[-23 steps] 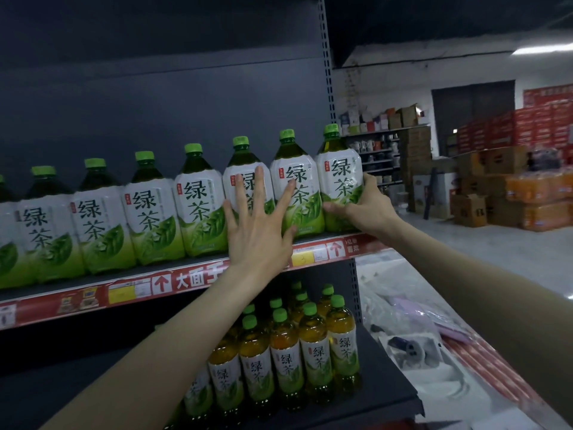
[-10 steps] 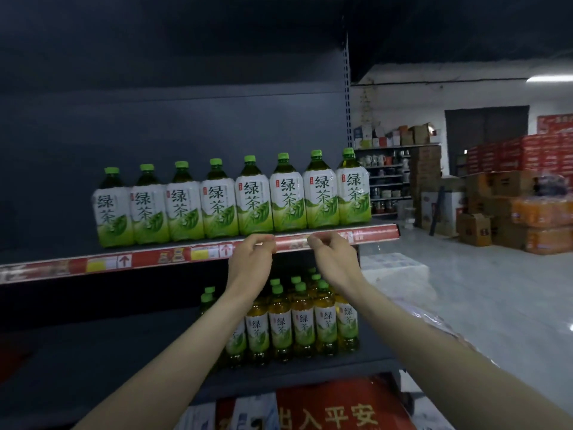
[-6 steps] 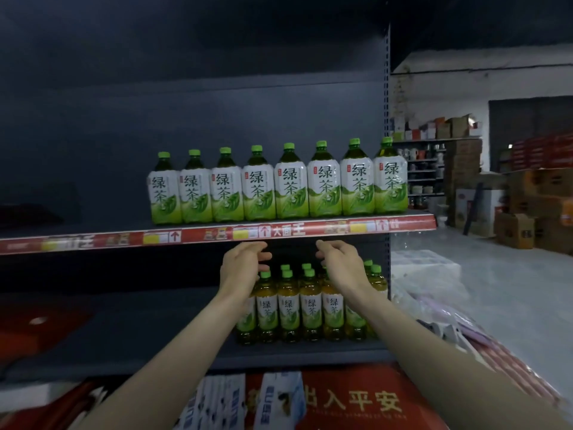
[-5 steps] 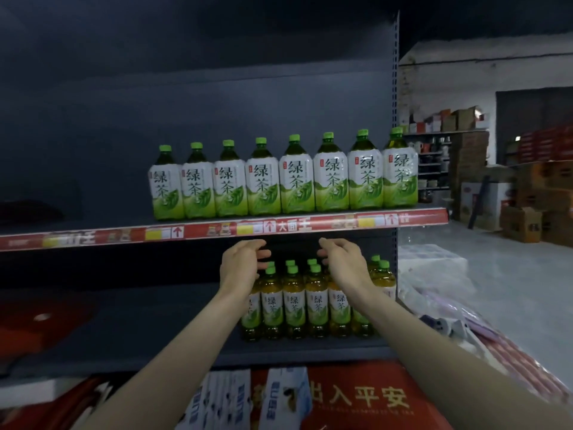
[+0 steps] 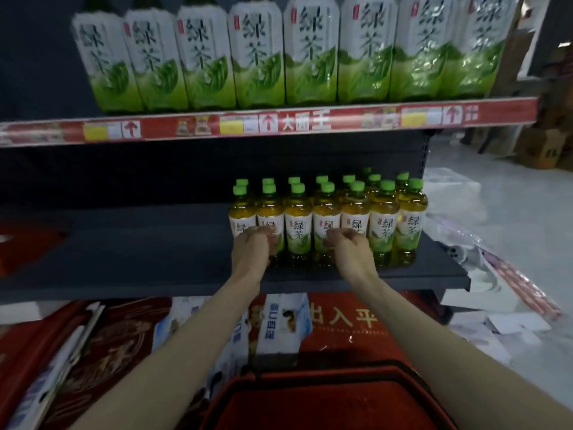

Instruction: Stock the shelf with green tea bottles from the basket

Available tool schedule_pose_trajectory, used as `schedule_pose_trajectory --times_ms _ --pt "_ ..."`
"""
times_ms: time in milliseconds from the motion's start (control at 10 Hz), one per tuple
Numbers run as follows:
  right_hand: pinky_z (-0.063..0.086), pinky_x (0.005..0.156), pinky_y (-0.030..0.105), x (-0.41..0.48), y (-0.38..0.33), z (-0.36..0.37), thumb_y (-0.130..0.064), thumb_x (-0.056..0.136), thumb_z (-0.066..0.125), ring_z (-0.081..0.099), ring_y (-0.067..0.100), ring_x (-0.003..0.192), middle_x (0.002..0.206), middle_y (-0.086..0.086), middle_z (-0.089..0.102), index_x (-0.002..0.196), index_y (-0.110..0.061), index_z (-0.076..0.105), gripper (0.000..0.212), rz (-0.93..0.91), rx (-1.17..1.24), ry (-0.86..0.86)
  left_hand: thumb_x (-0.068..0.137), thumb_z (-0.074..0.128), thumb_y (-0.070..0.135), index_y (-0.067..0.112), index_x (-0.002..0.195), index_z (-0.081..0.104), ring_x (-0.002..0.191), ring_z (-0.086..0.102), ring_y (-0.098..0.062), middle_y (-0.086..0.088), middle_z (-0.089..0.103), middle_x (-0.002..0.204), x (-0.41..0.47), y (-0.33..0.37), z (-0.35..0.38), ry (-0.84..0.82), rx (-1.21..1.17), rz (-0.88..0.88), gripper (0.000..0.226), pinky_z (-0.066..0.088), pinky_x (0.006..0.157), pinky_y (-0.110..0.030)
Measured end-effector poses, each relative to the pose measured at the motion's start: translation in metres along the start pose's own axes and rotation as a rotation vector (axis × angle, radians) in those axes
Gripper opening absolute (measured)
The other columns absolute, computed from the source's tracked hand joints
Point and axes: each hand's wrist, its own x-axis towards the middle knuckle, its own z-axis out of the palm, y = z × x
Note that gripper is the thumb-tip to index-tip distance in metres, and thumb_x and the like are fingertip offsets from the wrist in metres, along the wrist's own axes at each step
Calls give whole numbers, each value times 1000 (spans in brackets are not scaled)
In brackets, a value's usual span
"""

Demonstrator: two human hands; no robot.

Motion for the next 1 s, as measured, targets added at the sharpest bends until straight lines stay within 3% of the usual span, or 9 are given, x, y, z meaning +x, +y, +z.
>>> schedule_pose_trajectory --times_ms 100,200,300,500,600,700,800,900,1000 --pt "45 72 26 17 24 9 -26 104 56 59 11 89 101 -6 64 117 -23 62 15 -20 -71 33 100 61 24 26 112 67 105 65 -18 1 68 117 24 -27 9 39 109 70 14 53 93 -36" --pt "52 89 35 35 41 18 -29 102 61 64 20 100 102 -5 65 122 -19 60 23 -76 -193 95 98 68 28 21 125 56 105 58 -18 -2 56 122 43 -49 14 167 239 133 29 43 88 -27" --pt "53 85 35 47 54 23 -29 100 64 65 20 93 91 -9 64 108 -23 57 12 -126 -255 149 95 74 27 17 125 55 109 52 -18 -5 49 123 57 -67 13 242 259 180 37 37 89 -24" --pt "50 81 34 56 70 36 -27 100 61 64 21 93 95 -5 67 105 -20 63 9 -83 -243 234 95 70 14 18 112 58 103 57 -17 -6 56 116 70 -81 9 339 296 305 22 38 82 -22" --pt "50 80 34 58 72 41 -30 100 61 63 21 91 94 -5 65 105 -21 62 10 -71 -239 266 96 66 11 21 104 60 97 60 -15 -6 62 111 75 -83 7 374 304 296 14 37 66 -16" --pt "48 79 34 58 72 43 -33 100 61 62 19 88 90 -10 63 102 -24 61 9 -46 -237 280 96 63 10 22 101 62 96 63 -17 -5 66 106 78 -82 3 366 274 269 13 38 67 -12" --pt "50 81 38 57 70 45 -38 97 61 64 20 88 89 -9 67 98 -25 64 12 22 -161 279 96 59 8 18 107 65 90 62 -9 0 68 102 73 -74 6 328 173 191 16 39 66 -11" --pt "55 79 41 53 55 44 -32 96 60 69 25 85 85 1 73 86 -21 68 17 80 17 240 95 62 13 16 110 69 93 61 -9 9 67 98 60 -58 13 254 106 89 17 44 77 -19" --pt "52 68 34 46 23 42 -21 99 57 67 24 77 79 4 72 79 -15 69 24 168 179 160 94 64 23 21 113 71 99 63 -14 6 68 105 51 -33 17 165 99 -93 21 51 95 -31"
